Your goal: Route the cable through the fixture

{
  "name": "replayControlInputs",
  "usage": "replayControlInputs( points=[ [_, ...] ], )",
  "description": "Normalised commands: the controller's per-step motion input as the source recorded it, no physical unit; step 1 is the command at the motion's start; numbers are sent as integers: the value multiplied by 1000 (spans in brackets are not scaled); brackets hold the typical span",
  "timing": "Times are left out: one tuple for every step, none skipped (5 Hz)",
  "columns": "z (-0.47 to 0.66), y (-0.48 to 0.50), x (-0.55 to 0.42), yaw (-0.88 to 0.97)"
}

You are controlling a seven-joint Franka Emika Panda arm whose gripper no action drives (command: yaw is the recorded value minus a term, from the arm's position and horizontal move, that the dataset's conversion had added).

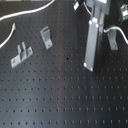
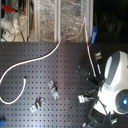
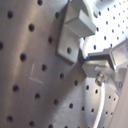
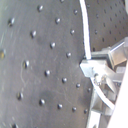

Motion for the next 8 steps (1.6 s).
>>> replayControlInputs(
  points=[
    [0, 19, -41, 0],
    [7, 62, -424, 0],
    [-211, 70, -224, 0],
    [0, 0, 0, -9],
    [1, 5, -147, -337],
    [0, -35, -123, -469],
    [-14, -10, -143, -374],
    [-7, -9, -159, -369]
  ],
)
